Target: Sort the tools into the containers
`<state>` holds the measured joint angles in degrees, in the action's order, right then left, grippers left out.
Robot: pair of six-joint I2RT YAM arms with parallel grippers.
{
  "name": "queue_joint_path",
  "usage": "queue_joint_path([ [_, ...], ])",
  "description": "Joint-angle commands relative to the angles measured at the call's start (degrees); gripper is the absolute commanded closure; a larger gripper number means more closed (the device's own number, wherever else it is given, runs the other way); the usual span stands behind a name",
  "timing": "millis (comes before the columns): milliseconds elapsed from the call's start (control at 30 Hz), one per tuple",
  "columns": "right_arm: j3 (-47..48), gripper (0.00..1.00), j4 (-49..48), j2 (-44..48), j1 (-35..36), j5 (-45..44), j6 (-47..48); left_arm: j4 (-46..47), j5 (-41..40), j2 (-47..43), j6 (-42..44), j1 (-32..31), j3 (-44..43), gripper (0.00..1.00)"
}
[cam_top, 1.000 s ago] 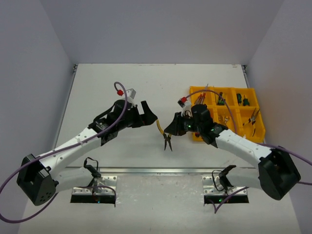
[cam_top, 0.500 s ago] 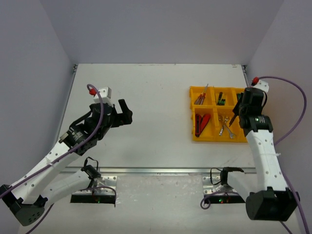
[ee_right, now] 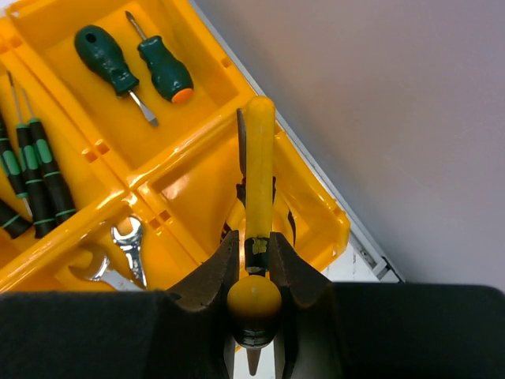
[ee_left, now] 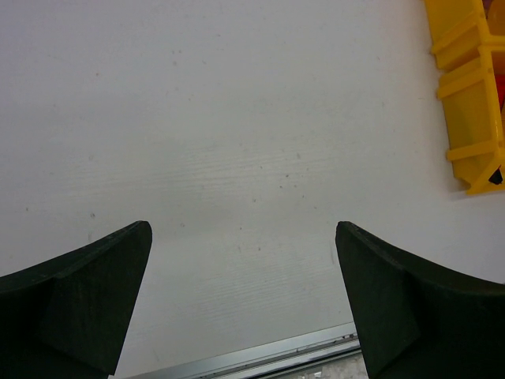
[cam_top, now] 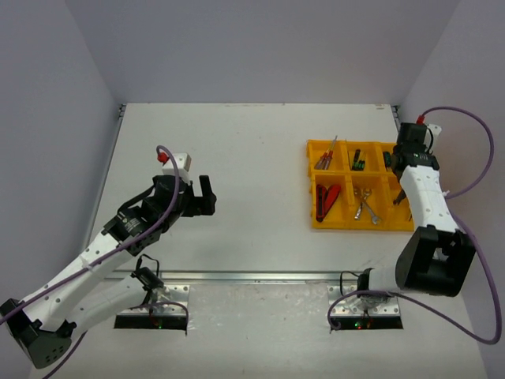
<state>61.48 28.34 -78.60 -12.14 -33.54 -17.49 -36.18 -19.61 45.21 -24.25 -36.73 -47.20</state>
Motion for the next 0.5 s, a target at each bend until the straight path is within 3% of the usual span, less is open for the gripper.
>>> queue_joint_path([
  [0, 5.65, 1.0, -5.22, -4.95, -1.13, -3.23, 3.43, 2.93, 1.56, -1.25, 1.31, -0.12, 0.15, 0.0],
  [200, 8.84, 0.98, -5.26, -10.37, -2.1, -2.11, 4.75, 3.05, 1.02, -2.15, 1.13, -0.18, 0.4, 0.0],
  [467, 6.35, 0.76, -4.31, -12.1, -3.3, 1.93, 2.28, 2.61, 0.13, -1.35, 0.93, -0.18, 0.12, 0.0],
])
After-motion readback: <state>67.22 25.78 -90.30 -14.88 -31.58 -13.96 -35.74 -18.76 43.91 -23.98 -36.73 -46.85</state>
